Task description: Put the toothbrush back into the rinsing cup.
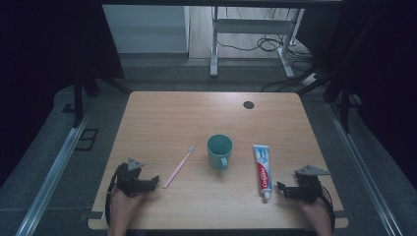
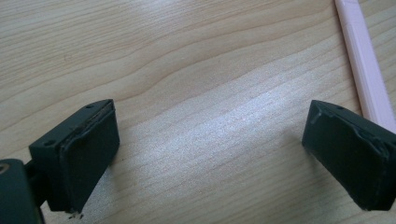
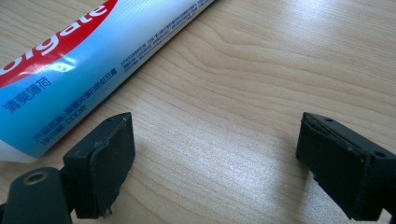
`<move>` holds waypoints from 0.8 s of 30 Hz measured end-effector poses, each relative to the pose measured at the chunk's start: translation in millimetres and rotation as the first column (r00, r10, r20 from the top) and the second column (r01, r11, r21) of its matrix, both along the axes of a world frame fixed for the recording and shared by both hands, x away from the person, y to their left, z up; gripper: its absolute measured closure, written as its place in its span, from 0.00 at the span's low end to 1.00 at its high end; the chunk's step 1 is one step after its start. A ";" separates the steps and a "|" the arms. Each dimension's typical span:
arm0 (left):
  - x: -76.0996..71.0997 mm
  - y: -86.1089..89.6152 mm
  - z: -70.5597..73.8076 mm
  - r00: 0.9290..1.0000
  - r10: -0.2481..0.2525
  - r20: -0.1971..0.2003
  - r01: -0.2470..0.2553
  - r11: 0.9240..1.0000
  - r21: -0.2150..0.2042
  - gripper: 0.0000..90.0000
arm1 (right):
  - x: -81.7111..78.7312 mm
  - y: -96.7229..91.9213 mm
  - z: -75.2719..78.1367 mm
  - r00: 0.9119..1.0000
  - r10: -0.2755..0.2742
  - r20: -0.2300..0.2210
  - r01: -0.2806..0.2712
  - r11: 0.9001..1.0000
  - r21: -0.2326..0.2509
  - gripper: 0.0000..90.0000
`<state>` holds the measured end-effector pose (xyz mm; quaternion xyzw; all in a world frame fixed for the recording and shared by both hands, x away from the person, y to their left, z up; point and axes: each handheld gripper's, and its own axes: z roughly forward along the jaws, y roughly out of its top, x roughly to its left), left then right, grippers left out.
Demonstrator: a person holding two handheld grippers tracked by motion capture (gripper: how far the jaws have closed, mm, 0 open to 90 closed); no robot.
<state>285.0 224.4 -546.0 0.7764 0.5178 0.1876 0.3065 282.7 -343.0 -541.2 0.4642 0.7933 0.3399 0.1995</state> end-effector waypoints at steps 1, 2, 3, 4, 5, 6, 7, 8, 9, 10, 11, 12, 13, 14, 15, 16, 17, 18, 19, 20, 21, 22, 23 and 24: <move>0.1 0.0 0.0 1.000 0.000 -0.001 0.000 1.000 -0.001 0.04 | 0.0 0.1 0.0 1.000 -0.001 0.000 0.001 1.000 0.000 0.12; 0.3 -0.1 0.0 1.000 0.000 -0.001 0.000 1.000 -0.002 0.04 | 0.0 0.1 -0.1 1.000 0.001 0.001 -0.001 1.000 0.000 0.12; 0.3 -0.1 0.0 1.000 0.000 -0.001 0.000 1.000 -0.002 0.04 | 0.0 0.1 -0.1 1.000 0.001 0.001 -0.001 1.000 0.000 0.12; 0.5 -0.1 0.0 1.000 -0.001 -0.002 0.001 1.000 0.000 0.04 | 0.0 0.1 0.0 1.000 0.000 0.000 0.000 1.000 -0.001 0.12; 0.6 -0.2 0.0 1.000 0.000 -0.003 0.000 1.000 0.000 0.04 | 0.0 0.0 -0.1 1.000 0.001 0.001 -0.001 1.000 -0.001 0.12; 0.9 -0.4 0.0 1.000 0.001 -0.004 -0.001 1.000 -0.001 0.04 | 0.0 0.1 0.0 1.000 -0.001 0.000 0.001 1.000 0.000 0.12; 0.9 -0.5 0.0 1.000 0.001 -0.004 -0.001 1.000 -0.001 0.04 | 0.0 0.1 0.0 1.000 -0.001 0.000 0.001 1.000 0.000 0.12; 0.9 -0.5 0.0 1.000 0.001 -0.004 -0.001 1.000 -0.001 0.04 | 0.0 0.0 -0.1 1.000 0.001 0.001 -0.001 1.000 -0.001 0.12; 1.0 -0.6 0.0 1.000 0.001 -0.004 -0.001 1.000 -0.001 0.04 | 0.0 0.1 0.0 1.000 -0.001 0.000 0.001 1.000 0.000 0.12; 1.0 -0.6 0.0 1.000 0.001 -0.004 -0.001 1.000 -0.001 0.04 | 0.0 0.1 0.0 1.000 0.000 0.000 0.000 1.000 0.000 0.12; 1.0 -0.6 0.0 1.000 0.001 -0.004 -0.001 1.000 -0.001 0.04 | 0.0 0.1 -0.1 1.000 0.001 0.001 -0.001 1.000 0.000 0.12; 1.0 -0.6 0.0 1.000 0.001 -0.004 -0.001 1.000 -0.001 0.04 | 0.0 0.0 -0.1 1.000 0.001 0.001 -0.001 1.000 -0.001 0.12; 1.0 -0.6 0.0 1.000 0.001 -0.004 -0.001 1.000 -0.001 0.04 | 0.0 0.0 -0.1 1.000 0.001 0.001 -0.001 1.000 -0.001 0.12; 1.1 -0.8 -0.1 1.000 -0.001 -0.005 0.001 1.000 -0.001 0.03 | 0.0 0.1 0.0 1.000 0.000 0.000 0.000 1.000 0.000 0.12; 1.1 -0.9 -0.1 1.000 -0.001 -0.005 0.001 1.000 -0.001 0.03 | 0.0 0.1 0.0 1.000 0.000 0.000 0.000 1.000 -0.001 0.12; 1.1 -0.9 -0.1 1.000 -0.001 -0.005 0.001 1.000 -0.001 0.03 | 0.0 0.1 0.0 1.000 0.000 0.000 0.000 1.000 -0.001 0.12; 1.1 -0.9 -0.1 1.000 -0.001 -0.005 0.001 1.000 -0.001 0.03 | 0.0 0.1 0.0 1.000 0.000 0.000 0.000 1.000 0.000 0.12; 1.1 -0.9 -0.1 1.000 -0.002 -0.006 0.002 1.000 -0.001 0.03 | 0.0 0.1 0.0 1.000 0.000 0.000 0.000 1.000 -0.001 0.12; 1.1 -0.9 -0.1 1.000 -0.002 -0.006 0.002 1.000 -0.001 0.03 | 0.0 0.1 0.0 1.000 -0.001 0.000 0.001 1.000 0.000 0.12; 1.1 -0.9 -0.1 1.000 -0.002 -0.005 0.002 1.000 -0.001 0.03 | 0.0 0.1 0.0 1.000 0.000 0.000 0.000 1.000 0.000 0.12; 1.1 -0.9 -0.1 1.000 -0.002 -0.005 0.002 1.000 -0.001 0.03 | 0.0 0.1 0.0 1.000 0.000 0.000 0.000 1.000 0.000 0.12; 1.3 -0.7 -0.1 1.000 -0.005 -0.005 0.005 1.000 -0.001 0.03 | 0.0 0.0 0.0 1.000 0.000 0.000 0.000 1.000 0.000 0.12; 1.4 -0.6 0.0 1.000 -0.007 -0.005 0.007 1.000 -0.001 0.03 | 0.0 0.1 0.0 1.000 0.000 0.000 0.000 1.000 0.000 0.12; 1.4 -0.3 0.1 1.000 -0.009 -0.005 0.009 1.000 -0.003 0.03 | 0.0 0.1 0.0 1.000 0.000 0.000 0.000 1.000 0.000 0.12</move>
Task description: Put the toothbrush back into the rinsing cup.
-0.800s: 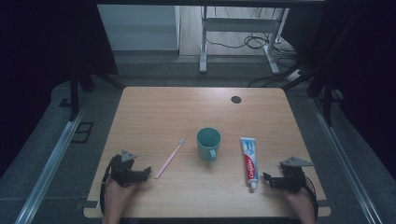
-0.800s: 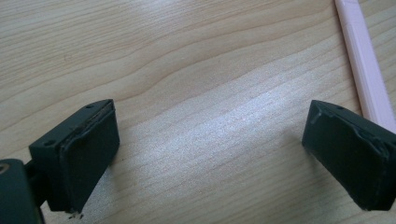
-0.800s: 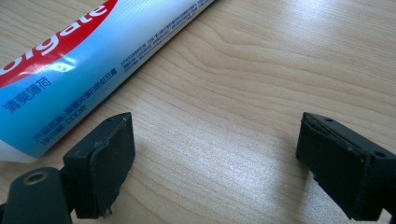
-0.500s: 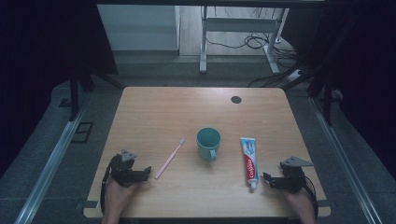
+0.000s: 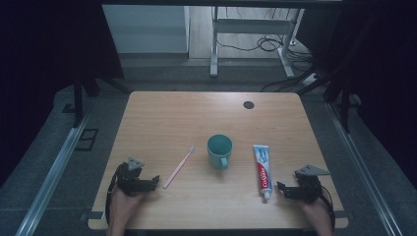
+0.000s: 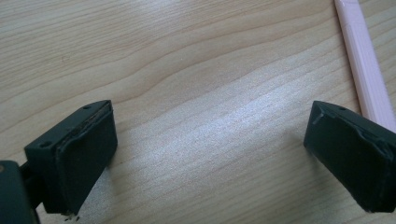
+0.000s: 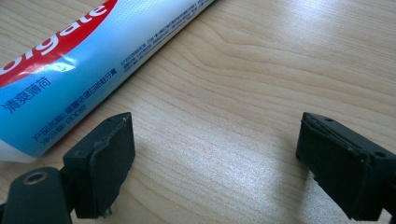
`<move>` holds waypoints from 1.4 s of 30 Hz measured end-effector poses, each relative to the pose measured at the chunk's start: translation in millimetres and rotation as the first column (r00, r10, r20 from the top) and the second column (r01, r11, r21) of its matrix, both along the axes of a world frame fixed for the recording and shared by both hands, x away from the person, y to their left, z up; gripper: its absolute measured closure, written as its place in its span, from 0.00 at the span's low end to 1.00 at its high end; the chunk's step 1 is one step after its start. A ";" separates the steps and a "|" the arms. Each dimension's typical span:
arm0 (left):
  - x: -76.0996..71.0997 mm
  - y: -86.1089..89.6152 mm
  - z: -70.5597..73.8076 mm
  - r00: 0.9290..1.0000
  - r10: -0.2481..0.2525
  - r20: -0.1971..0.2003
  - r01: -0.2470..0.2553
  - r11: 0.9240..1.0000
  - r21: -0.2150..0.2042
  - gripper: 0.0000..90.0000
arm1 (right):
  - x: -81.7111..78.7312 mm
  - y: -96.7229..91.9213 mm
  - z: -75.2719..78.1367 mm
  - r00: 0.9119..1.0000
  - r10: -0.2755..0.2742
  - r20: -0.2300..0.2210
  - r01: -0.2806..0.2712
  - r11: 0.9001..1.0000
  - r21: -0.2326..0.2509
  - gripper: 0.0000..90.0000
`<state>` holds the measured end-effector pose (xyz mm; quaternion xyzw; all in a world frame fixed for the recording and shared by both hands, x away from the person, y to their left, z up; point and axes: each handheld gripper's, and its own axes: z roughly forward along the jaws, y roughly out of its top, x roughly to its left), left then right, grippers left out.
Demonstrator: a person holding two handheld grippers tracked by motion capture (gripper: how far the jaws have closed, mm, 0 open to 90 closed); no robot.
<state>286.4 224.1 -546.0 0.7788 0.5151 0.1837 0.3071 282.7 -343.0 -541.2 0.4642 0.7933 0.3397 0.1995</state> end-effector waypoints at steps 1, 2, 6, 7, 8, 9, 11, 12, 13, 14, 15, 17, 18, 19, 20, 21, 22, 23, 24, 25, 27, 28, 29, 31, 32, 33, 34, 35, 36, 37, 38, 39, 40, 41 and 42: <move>0.0 0.2 0.1 1.000 0.000 0.001 0.000 1.000 -0.001 0.04 | 0.0 0.0 0.0 1.000 0.000 0.000 0.000 1.000 0.000 0.12; 0.0 0.5 0.5 1.000 0.002 0.001 -0.002 1.000 0.001 0.04 | 0.0 0.0 0.0 1.000 0.000 0.000 0.000 1.000 0.000 0.12; -0.2 1.4 1.7 1.000 -0.001 -0.003 0.001 1.000 0.003 0.07 | 0.0 0.0 0.0 1.000 0.000 0.000 0.000 1.000 0.000 0.12; -0.2 1.4 1.7 1.000 -0.001 -0.003 0.001 1.000 0.003 0.08 | 0.0 0.0 0.0 1.000 0.000 0.000 0.000 1.000 0.000 0.12; -0.5 1.0 2.2 1.000 -0.003 -0.001 0.003 1.000 0.003 0.09 | 0.0 -0.1 0.0 1.000 0.000 0.000 0.000 1.000 0.001 0.12; -0.7 0.7 2.4 1.000 -0.004 0.001 0.004 1.000 0.009 0.09 | 0.0 -0.1 0.0 1.000 0.000 0.000 0.000 1.000 0.001 0.12; -1.4 -0.2 3.4 1.000 -0.006 0.005 0.005 1.000 0.017 0.10 | 0.0 -0.1 0.0 1.000 0.000 0.000 0.000 1.000 0.001 0.12; -1.8 -0.3 4.1 1.000 -0.010 0.007 0.009 1.000 0.018 0.11 | 0.0 -0.1 0.0 1.000 0.000 0.000 0.000 1.000 0.001 0.12; -1.8 -0.3 4.1 1.000 -0.010 0.007 0.009 1.000 0.018 0.12 | 0.0 -0.1 0.0 1.000 0.000 0.000 0.000 1.000 0.001 0.12; -2.2 -0.8 4.7 1.000 -0.010 0.013 0.010 1.000 0.017 0.13 | 0.0 -0.1 0.0 1.000 0.000 0.000 0.000 1.000 0.001 0.12; -3.0 -0.8 6.6 1.000 -0.017 0.017 0.016 1.000 0.019 0.14 | 0.0 -0.1 0.0 1.000 0.000 0.000 0.000 1.000 0.001 0.12; -3.5 -1.1 7.3 1.000 -0.017 0.021 0.017 1.000 0.018 0.15 | 0.0 -0.1 0.0 1.000 0.000 0.000 0.000 1.000 0.001 0.12; -4.3 -1.9 8.8 0.999 -0.023 0.024 0.023 1.000 0.019 0.15 | 0.0 -0.1 0.0 1.000 0.000 0.000 0.000 1.000 0.001 0.12; -4.3 -1.9 8.8 0.999 -0.023 0.024 0.023 1.000 0.019 0.15 | 0.0 -0.1 0.0 1.000 0.000 0.000 0.000 1.000 0.001 0.12; -4.5 -2.3 9.5 0.999 -0.027 0.026 0.026 0.999 0.020 0.15 | 0.0 -0.1 0.0 1.000 0.000 0.000 0.000 1.000 0.001 0.12; -4.9 -3.6 10.8 0.999 -0.038 0.026 0.038 0.999 0.026 0.16 | 0.0 -0.1 0.0 1.000 0.000 0.000 0.000 1.000 0.001 0.12; -4.9 -3.6 10.8 0.999 -0.038 0.026 0.038 0.999 0.026 0.16 | 0.0 -0.1 0.0 1.000 0.000 0.000 0.000 1.000 0.000 0.12; -5.2 -4.6 11.5 0.999 -0.041 0.028 0.040 0.999 0.030 0.16 | 0.0 -0.1 0.0 1.000 0.000 0.000 0.000 1.000 0.000 0.12; -5.4 -5.3 12.3 0.998 -0.048 0.029 0.047 0.998 0.033 0.16 | 0.0 -0.1 0.0 1.000 0.000 0.000 0.000 1.000 0.000 0.12; -5.5 -6.4 13.0 0.998 -0.051 0.031 0.050 0.998 0.032 0.16 | 0.1 -0.1 -0.1 1.000 0.002 0.001 -0.002 1.000 0.000 0.12; -5.8 -9.6 15.6 0.997 -0.067 0.030 0.066 0.997 0.034 0.16 | 0.0 -0.1 0.0 1.000 0.000 0.000 0.000 1.000 0.000 0.12; -5.8 -9.6 15.6 0.997 -0.067 0.030 0.066 0.997 0.034 0.16 | 0.0 -0.1 0.0 1.000 0.000 0.000 0.000 1.000 0.000 0.12; -6.0 -11.9 17.3 0.997 -0.076 0.031 0.075 0.997 0.035 0.16 | 0.0 0.0 -0.1 1.000 0.000 0.001 0.000 1.000 0.000 0.12; -6.2 -13.8 18.8 0.996 -0.085 0.027 0.084 0.996 0.033 0.16 | 0.0 -0.1 0.0 1.000 0.000 0.001 0.000 1.000 -0.001 0.12; -6.2 -14.5 19.4 0.995 -0.091 0.026 0.090 0.995 0.034 0.16 | 0.0 -0.1 -0.1 1.000 0.001 0.001 -0.001 1.000 -0.001 0.12; -6.2 -14.5 19.4 0.995 -0.091 0.026 0.090 0.995 0.034 0.16 | 0.0 -0.1 0.0 1.000 0.001 0.001 -0.001 1.000 -0.001 0.12; -6.2 -15.4 19.9 0.995 -0.094 0.023 0.094 0.995 0.035 0.16 | 0.0 -0.1 0.0 1.000 0.001 0.001 -0.001 1.000 -0.001 0.12; -6.0 -16.2 20.4 0.995 -0.101 0.018 0.100 0.994 0.038 0.16 | 0.0 -0.1 0.0 1.000 0.000 0.001 0.000 1.000 -0.001 0.12; -5.8 -17.7 21.2 0.994 -0.111 0.013 0.110 0.993 0.047 0.16 | 0.0 0.0 0.0 1.000 0.001 0.001 -0.001 1.000 -0.001 0.12; -5.8 -17.7 21.2 0.994 -0.111 0.013 0.110 0.993 0.047 0.17 | 0.0 0.0 0.0 1.000 0.001 0.001 -0.001 1.000 -0.001 0.12; -5.7 -18.4 21.6 0.993 -0.114 0.008 0.114 0.992 0.049 0.17 | 0.0 0.0 0.0 1.000 0.000 0.000 0.000 1.000 0.000 0.12; -5.3 -19.4 22.4 0.992 -0.123 0.001 0.123 0.991 0.057 0.17 | 0.0 -0.1 -0.1 1.000 0.002 0.002 -0.002 1.000 -0.001 0.12; -5.2 -19.7 23.0 0.992 -0.127 -0.002 0.127 0.990 0.060 0.17 | 0.0 -0.1 -0.1 1.000 0.002 0.002 -0.002 1.000 -0.001 0.12; -4.9 -19.9 23.5 0.991 -0.132 -0.006 0.132 0.989 0.059 0.17 | 0.0 0.0 -0.1 1.000 0.000 0.001 0.000 1.000 -0.001 0.12; -4.6 -20.1 24.1 0.991 -0.134 -0.009 0.134 0.989 0.059 0.17 | 0.0 0.0 -0.1 1.000 0.000 0.001 0.000 1.000 -0.001 0.12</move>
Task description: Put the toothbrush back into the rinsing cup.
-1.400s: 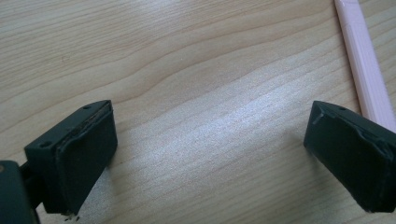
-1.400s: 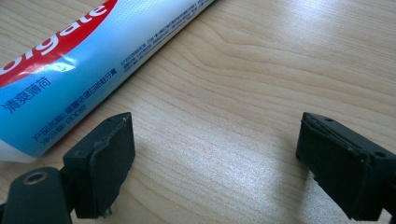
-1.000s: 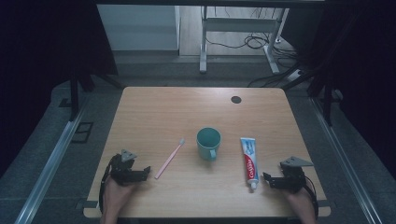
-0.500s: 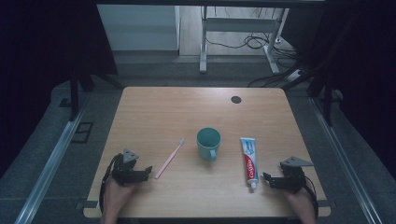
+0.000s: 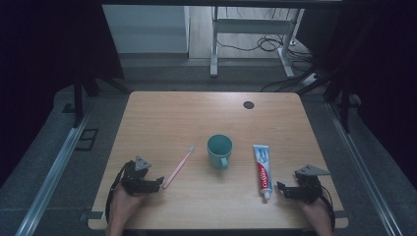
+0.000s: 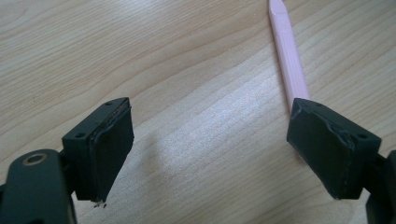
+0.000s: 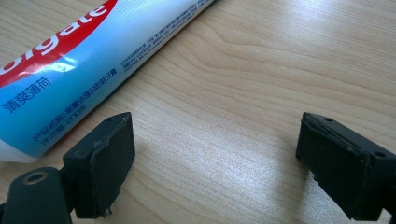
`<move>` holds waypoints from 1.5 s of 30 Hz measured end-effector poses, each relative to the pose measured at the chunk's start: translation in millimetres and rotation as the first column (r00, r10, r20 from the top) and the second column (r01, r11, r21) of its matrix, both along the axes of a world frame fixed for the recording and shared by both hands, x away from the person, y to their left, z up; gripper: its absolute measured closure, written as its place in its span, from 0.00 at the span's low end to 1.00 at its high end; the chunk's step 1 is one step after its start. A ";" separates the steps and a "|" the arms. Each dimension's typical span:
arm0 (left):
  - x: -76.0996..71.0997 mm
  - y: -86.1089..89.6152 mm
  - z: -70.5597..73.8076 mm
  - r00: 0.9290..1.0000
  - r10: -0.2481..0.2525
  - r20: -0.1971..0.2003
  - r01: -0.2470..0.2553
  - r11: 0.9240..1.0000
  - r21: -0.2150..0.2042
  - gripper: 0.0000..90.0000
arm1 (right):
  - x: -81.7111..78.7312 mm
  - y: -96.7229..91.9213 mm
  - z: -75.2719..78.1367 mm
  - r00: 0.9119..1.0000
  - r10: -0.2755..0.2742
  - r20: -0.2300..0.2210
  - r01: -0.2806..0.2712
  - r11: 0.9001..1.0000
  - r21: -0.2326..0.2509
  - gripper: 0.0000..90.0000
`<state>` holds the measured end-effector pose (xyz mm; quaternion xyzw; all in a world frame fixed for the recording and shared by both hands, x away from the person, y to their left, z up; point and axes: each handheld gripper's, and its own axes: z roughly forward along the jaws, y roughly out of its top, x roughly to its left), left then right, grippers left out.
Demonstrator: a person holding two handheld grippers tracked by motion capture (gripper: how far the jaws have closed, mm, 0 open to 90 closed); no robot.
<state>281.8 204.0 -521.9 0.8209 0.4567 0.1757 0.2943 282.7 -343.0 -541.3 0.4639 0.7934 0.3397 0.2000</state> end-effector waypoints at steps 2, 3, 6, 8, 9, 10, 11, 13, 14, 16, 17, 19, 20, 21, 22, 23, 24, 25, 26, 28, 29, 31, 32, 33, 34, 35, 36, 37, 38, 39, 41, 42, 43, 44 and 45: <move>0.5 -0.6 1.1 1.000 -0.003 -0.006 0.003 1.000 0.001 0.17 | 0.0 -0.1 0.0 1.000 0.002 0.001 -0.002 1.000 0.000 0.12; 1.0 -0.8 1.7 1.000 -0.007 -0.009 0.007 1.000 0.004 0.17 | 0.0 0.0 0.0 1.000 0.000 0.000 0.000 1.000 0.000 0.12; 2.3 -2.4 2.8 1.000 -0.015 -0.022 0.015 1.000 0.010 0.17 | 0.0 -0.1 0.0 1.000 0.002 0.001 -0.002 1.000 -0.001 0.12; 3.6 -3.8 3.6 0.999 -0.017 -0.030 0.018 1.000 0.017 0.18 | 0.0 -0.1 0.0 1.000 0.002 0.001 -0.002 1.000 -0.001 0.12; 3.6 -3.8 3.6 0.999 -0.017 -0.030 0.018 1.000 0.017 0.18 | 0.0 -0.1 0.0 1.000 0.002 0.001 -0.002 1.000 -0.001 0.12; 4.5 -4.2 4.3 0.999 -0.023 -0.034 0.024 0.999 0.021 0.18 | 0.0 0.0 0.0 1.000 0.000 0.000 0.000 1.000 0.000 0.12; 5.1 -4.9 5.0 0.999 -0.023 -0.039 0.024 0.999 0.021 0.18 | 0.0 0.0 0.0 1.000 0.000 0.000 0.000 1.000 0.000 0.12; 6.8 -6.2 6.2 0.998 -0.031 -0.047 0.032 0.999 0.020 0.18 | 0.0 -0.1 0.0 1.000 0.002 0.001 -0.002 1.000 -0.001 0.12; 8.3 -8.0 7.1 0.998 -0.035 -0.059 0.036 0.999 0.019 0.18 | 0.0 -0.1 0.0 1.000 0.002 0.001 -0.002 1.000 -0.001 0.12; 10.3 -9.6 7.6 0.996 -0.045 -0.074 0.047 0.999 0.024 0.18 | 0.0 -0.1 0.0 1.000 0.002 0.001 -0.002 1.000 -0.001 0.12; 10.3 -9.6 7.6 0.996 -0.045 -0.074 0.047 0.999 0.024 0.18 | 0.0 -0.1 0.0 1.000 0.002 0.001 -0.002 1.000 -0.001 0.12; 12.2 -11.6 8.1 0.995 -0.051 -0.084 0.054 0.998 0.030 0.20 | 0.0 -0.1 0.0 1.000 0.002 0.001 -0.002 1.000 -0.001 0.12; 14.2 -13.2 8.4 0.994 -0.057 -0.098 0.061 0.998 0.033 0.20 | 0.0 0.0 0.0 1.000 0.000 0.000 0.000 1.000 0.000 0.12; 15.3 -13.9 8.7 0.993 -0.060 -0.105 0.064 0.997 0.036 0.20 | 0.0 -0.1 0.0 1.000 0.002 0.000 -0.002 1.000 -0.001 0.12; 16.3 -14.5 8.9 0.992 -0.062 -0.111 0.067 0.997 0.038 0.20 | -0.1 0.0 0.0 1.000 0.001 -0.001 -0.001 1.000 0.000 0.12; 17.3 -15.3 9.0 0.991 -0.064 -0.117 0.069 0.997 0.039 0.20 | -0.1 0.0 0.0 1.000 0.000 -0.001 0.000 1.000 0.000 0.12; 18.3 -16.0 9.2 0.990 -0.067 -0.123 0.073 0.996 0.043 0.20 | -0.1 0.0 0.0 1.000 0.000 -0.001 0.000 1.000 0.000 0.12; 19.0 -16.9 9.4 0.990 -0.067 -0.128 0.073 0.996 0.045 0.21 | -0.1 0.0 0.0 1.000 0.000 -0.002 0.000 1.000 0.000 0.12; 19.0 -16.9 9.4 0.990 -0.067 -0.128 0.073 0.996 0.045 0.21 | -0.1 0.0 0.0 1.000 0.000 -0.002 0.000 1.000 0.000 0.12; 21.5 -19.0 10.5 0.987 -0.070 -0.143 0.079 0.995 0.054 0.21 | -0.2 0.1 0.1 1.000 -0.002 -0.002 0.002 1.000 0.001 0.12; 21.5 -19.0 10.5 0.987 -0.070 -0.143 0.079 0.995 0.054 0.22 | -0.2 0.1 0.1 1.000 -0.002 -0.002 0.002 1.000 0.001 0.12; 23.9 -21.5 11.5 0.984 -0.069 -0.163 0.079 0.995 0.055 0.22 | -0.2 0.1 0.1 1.000 -0.002 -0.002 0.002 1.000 0.001 0.12; 24.9 -22.4 11.9 0.983 -0.071 -0.170 0.082 0.995 0.058 0.22 | -0.2 0.1 0.1 1.000 -0.002 -0.002 0.002 1.000 0.001 0.12; 25.9 -23.2 12.2 0.981 -0.074 -0.178 0.086 0.994 0.061 0.23 | -0.2 0.1 0.1 1.000 -0.002 -0.002 0.002 1.000 0.001 0.12; 26.9 -24.2 12.4 0.980 -0.074 -0.185 0.087 0.994 0.064 0.23 | -0.2 0.1 0.1 1.000 -0.001 -0.002 0.001 1.000 0.000 0.12; 26.9 -24.2 12.4 0.980 -0.074 -0.185 0.087 0.994 0.064 0.23 | -0.2 0.1 0.1 1.000 -0.002 -0.002 0.002 1.000 0.001 0.12; 29.2 -25.7 13.4 0.977 -0.076 -0.199 0.092 0.993 0.072 0.24 | -0.1 0.0 0.0 1.000 0.000 -0.002 0.000 1.000 0.000 0.12; 30.4 -26.5 13.4 0.976 -0.079 -0.203 0.095 0.993 0.070 0.24 | -0.1 0.0 0.0 1.000 0.000 -0.002 0.000 1.000 0.000 0.12; 31.7 -27.3 13.8 0.973 -0.081 -0.214 0.099 0.992 0.073 0.24 | -0.2 0.1 0.1 1.000 -0.001 -0.002 0.001 1.000 0.000 0.12; 33.0 -28.3 14.1 0.972 -0.082 -0.220 0.101 0.992 0.080 0.24 | -0.2 0.1 0.1 1.000 -0.001 -0.002 0.001 1.000 0.001 0.12; 34.3 -29.3 14.2 0.970 -0.084 -0.228 0.105 0.991 0.080 0.24 | -0.2 0.1 0.1 1.000 -0.002 -0.002 0.002 1.000 0.001 0.12; 37.2 -31.5 14.7 0.966 -0.085 -0.243 0.109 0.990 0.087 0.24 | -0.1 0.0 0.0 1.000 0.000 -0.002 0.000 1.000 0.000 0.12; 39.0 -32.3 15.0 0.963 -0.088 -0.253 0.115 0.989 0.092 0.24 | -0.2 0.1 0.1 1.000 -0.002 -0.002 0.002 1.000 0.001 0.12; 39.0 -32.3 15.0 0.963 -0.088 -0.253 0.115 0.989 0.092 0.24 | -0.2 0.1 0.1 1.000 -0.002 -0.002 0.002 1.000 0.001 0.12; 40.9 -34.0 15.3 0.962 -0.087 -0.260 0.115 0.989 0.095 0.24 | -0.2 0.1 0.1 1.000 -0.002 -0.002 0.002 1.000 0.001 0.12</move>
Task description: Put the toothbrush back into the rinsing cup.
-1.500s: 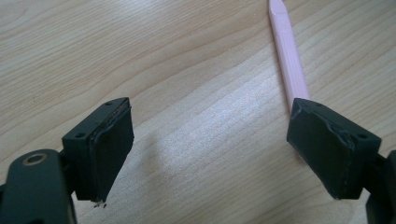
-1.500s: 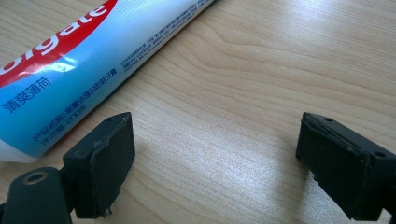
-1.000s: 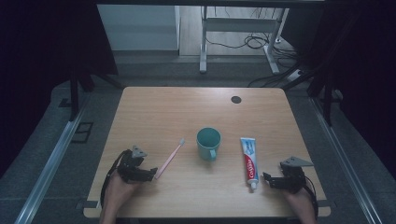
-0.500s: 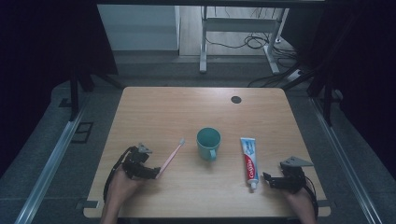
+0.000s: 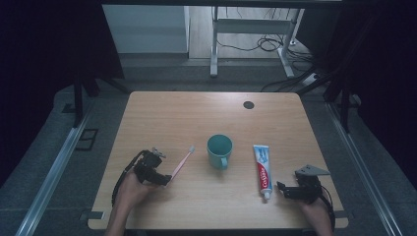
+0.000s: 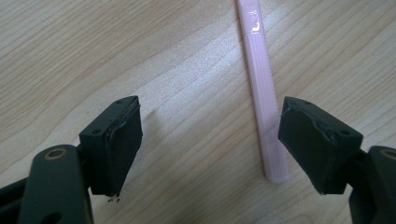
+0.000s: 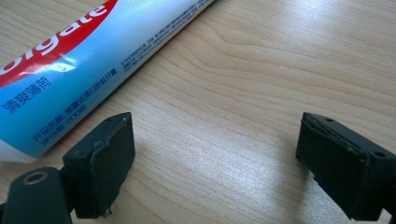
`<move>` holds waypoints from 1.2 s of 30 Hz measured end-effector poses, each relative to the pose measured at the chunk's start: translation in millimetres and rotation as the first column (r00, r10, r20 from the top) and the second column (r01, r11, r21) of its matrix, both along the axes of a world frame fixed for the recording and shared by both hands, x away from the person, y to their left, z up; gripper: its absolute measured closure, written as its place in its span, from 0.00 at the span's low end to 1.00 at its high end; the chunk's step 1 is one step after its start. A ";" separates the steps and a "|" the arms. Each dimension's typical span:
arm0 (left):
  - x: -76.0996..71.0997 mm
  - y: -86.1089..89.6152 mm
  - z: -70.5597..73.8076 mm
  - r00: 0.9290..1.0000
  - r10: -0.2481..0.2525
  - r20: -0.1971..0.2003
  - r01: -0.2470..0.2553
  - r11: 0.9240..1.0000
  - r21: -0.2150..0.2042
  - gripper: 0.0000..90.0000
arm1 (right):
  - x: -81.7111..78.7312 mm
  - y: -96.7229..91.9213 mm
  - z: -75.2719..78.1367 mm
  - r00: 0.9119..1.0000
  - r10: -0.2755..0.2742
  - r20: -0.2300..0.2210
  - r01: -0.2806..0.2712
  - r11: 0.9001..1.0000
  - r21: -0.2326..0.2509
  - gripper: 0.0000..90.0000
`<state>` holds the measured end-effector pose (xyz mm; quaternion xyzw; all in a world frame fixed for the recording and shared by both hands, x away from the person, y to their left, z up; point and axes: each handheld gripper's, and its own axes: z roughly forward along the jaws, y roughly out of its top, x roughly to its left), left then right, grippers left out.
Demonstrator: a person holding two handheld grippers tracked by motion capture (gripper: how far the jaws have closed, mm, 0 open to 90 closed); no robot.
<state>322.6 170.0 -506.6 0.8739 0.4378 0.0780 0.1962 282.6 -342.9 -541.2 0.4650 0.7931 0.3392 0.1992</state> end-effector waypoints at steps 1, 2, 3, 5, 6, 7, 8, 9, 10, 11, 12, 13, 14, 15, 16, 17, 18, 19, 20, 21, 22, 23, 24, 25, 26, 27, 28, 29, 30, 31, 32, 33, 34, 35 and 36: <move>2.8 -2.0 1.0 1.000 -0.005 -0.015 0.005 1.000 0.009 0.24 | 0.0 -0.1 0.0 1.000 0.002 0.000 -0.002 1.000 0.000 0.12; 2.8 -2.0 1.0 1.000 -0.005 -0.015 0.005 1.000 0.009 0.24 | 0.0 -0.1 0.0 1.000 0.001 0.000 -0.001 1.000 0.000 0.12; 4.3 -3.3 1.4 1.000 -0.005 -0.021 0.005 1.000 0.013 0.24 | 0.0 -0.1 0.0 1.000 0.001 0.000 -0.001 1.000 0.000 0.12; 9.3 -7.3 2.3 0.999 -0.015 -0.048 0.016 0.999 0.032 0.25 | 0.0 0.0 0.0 1.000 0.000 0.000 0.000 1.000 0.000 0.12; 9.3 -7.3 2.3 0.999 -0.015 -0.048 0.016 0.999 0.032 0.25 | 0.0 0.0 0.0 1.000 0.000 0.000 0.000 1.000 0.000 0.12; 10.8 -8.8 2.5 0.998 -0.013 -0.054 0.015 0.999 0.038 0.25 | 0.0 0.0 0.0 1.000 0.000 0.000 0.000 1.000 0.000 0.12; 12.5 -9.9 2.8 0.998 -0.015 -0.062 0.018 0.999 0.043 0.25 | 0.0 0.0 0.0 1.000 0.000 0.000 0.000 1.000 0.000 0.12; 14.2 -11.1 3.0 0.997 -0.017 -0.069 0.020 0.999 0.049 0.25 | 0.0 0.0 0.0 1.000 0.000 0.000 0.000 1.000 0.000 0.12; 15.8 -12.4 3.1 0.997 -0.015 -0.079 0.019 0.999 0.050 0.25 | 0.0 0.0 0.0 1.000 0.000 0.000 0.000 1.000 0.000 0.12; 19.2 -14.7 3.7 0.995 -0.020 -0.096 0.026 0.997 0.067 0.25 | 0.0 0.0 0.0 1.000 0.000 0.000 0.000 1.000 0.000 0.12; 19.2 -14.7 3.7 0.995 -0.020 -0.096 0.026 0.997 0.067 0.25 | 0.0 0.0 0.0 1.000 0.000 0.000 0.000 1.000 0.000 0.12; 22.1 -17.5 4.1 0.994 -0.012 -0.106 0.020 0.997 0.071 0.25 | 0.0 0.0 0.0 1.000 0.000 0.000 0.000 1.000 0.000 0.12; 22.1 -17.5 4.1 0.994 -0.012 -0.106 0.020 0.997 0.071 0.26 | 0.0 0.0 0.0 1.000 0.000 0.000 0.000 1.000 0.000 0.12; 25.1 -19.3 5.8 0.993 -0.016 -0.119 0.026 0.996 0.083 0.26 | 0.0 0.0 0.0 1.000 0.000 0.000 0.000 1.000 0.000 0.12; 25.1 -19.3 5.8 0.993 -0.016 -0.119 0.026 0.996 0.083 0.26 | 0.0 0.0 0.0 1.000 0.000 0.000 0.000 1.000 0.000 0.12; 26.4 -20.4 6.5 0.992 -0.017 -0.126 0.028 0.996 0.086 0.26 | 0.0 0.0 0.0 1.000 0.000 0.000 0.000 1.000 0.000 0.12; 28.7 -22.6 7.7 0.990 -0.016 -0.138 0.028 0.996 0.090 0.26 | 0.1 -0.1 -0.1 1.000 0.001 0.001 -0.001 1.000 -0.001 0.12; 29.7 -23.8 7.9 0.989 -0.015 -0.144 0.028 0.995 0.091 0.26 | 0.0 0.0 0.0 1.000 0.000 0.000 0.000 1.000 0.000 0.12; 29.7 -23.8 7.9 0.989 -0.015 -0.144 0.028 0.995 0.091 0.27 | 0.0 0.0 0.0 1.000 0.000 0.000 0.000 1.000 0.000 0.12; 30.9 -24.9 8.2 0.988 -0.017 -0.151 0.031 0.995 0.093 0.27 | 0.0 0.0 0.0 1.000 0.000 0.000 0.000 1.000 0.000 0.12; 33.2 -27.3 8.6 0.987 -0.016 -0.162 0.032 0.995 0.099 0.27 | 0.1 0.0 0.0 1.000 0.000 0.000 0.000 1.000 0.000 0.12; 33.2 -27.3 8.6 0.987 -0.016 -0.162 0.032 0.995 0.099 0.27 | 0.1 0.0 0.0 1.000 0.000 0.000 0.000 1.000 0.000 0.12; 34.4 -28.6 8.8 0.986 -0.015 -0.168 0.033 0.994 0.102 0.27 | 0.0 0.0 0.0 1.000 0.000 0.000 0.000 1.000 0.000 0.12; 35.7 -29.7 9.0 0.985 -0.015 -0.173 0.033 0.994 0.103 0.27 | 0.0 0.0 0.0 1.000 0.000 0.000 0.000 1.000 -0.001 0.12; 37.3 -30.5 9.7 0.983 -0.018 -0.181 0.039 0.993 0.111 0.28 | 0.0 0.0 0.0 1.000 0.000 0.000 0.000 1.000 -0.001 0.12; 38.5 -32.2 9.8 0.983 -0.012 -0.181 0.033 0.993 0.109 0.28 | 0.0 0.0 0.0 1.000 0.000 0.000 0.000 1.000 0.000 0.12; 40.0 -33.3 10.5 0.982 -0.013 -0.187 0.035 0.993 0.114 0.29 | 0.0 0.0 0.0 1.000 0.000 0.000 0.000 1.000 0.000 0.12; 41.2 -34.7 10.9 0.982 -0.012 -0.189 0.034 0.993 0.115 0.30 | 0.0 0.0 0.0 1.000 0.000 0.000 0.000 1.000 0.000 0.12; 44.0 -37.4 12.1 0.980 -0.015 -0.198 0.041 0.991 0.127 0.31 | 0.0 0.0 0.0 1.000 0.000 0.000 0.000 1.000 0.000 0.12; 44.0 -37.4 12.1 0.980 -0.015 -0.198 0.041 0.991 0.127 0.32 | 0.0 0.0 0.0 1.000 0.000 0.000 0.000 1.000 0.000 0.12; 45.3 -39.0 12.6 0.979 -0.013 -0.201 0.040 0.991 0.131 0.33 | 0.0 0.0 0.0 1.000 0.000 0.000 0.000 1.000 0.000 0.12; 48.2 -41.7 12.9 0.978 -0.013 -0.207 0.043 0.989 0.139 0.34 | 0.0 0.0 0.0 1.000 0.000 0.000 0.000 1.000 0.000 0.12; 48.2 -41.7 12.9 0.978 -0.013 -0.207 0.043 0.989 0.139 0.35 | 0.0 0.0 0.0 1.000 0.000 0.000 0.000 1.000 0.000 0.12; 51.0 -44.4 12.8 0.977 -0.011 -0.212 0.043 0.988 0.146 0.36 | 0.0 0.0 0.0 1.000 0.000 0.000 0.000 1.000 0.000 0.12; 51.0 -44.4 12.8 0.977 -0.011 -0.212 0.043 0.988 0.146 0.37 | 0.0 0.0 0.0 1.000 0.000 0.000 0.000 1.000 0.000 0.12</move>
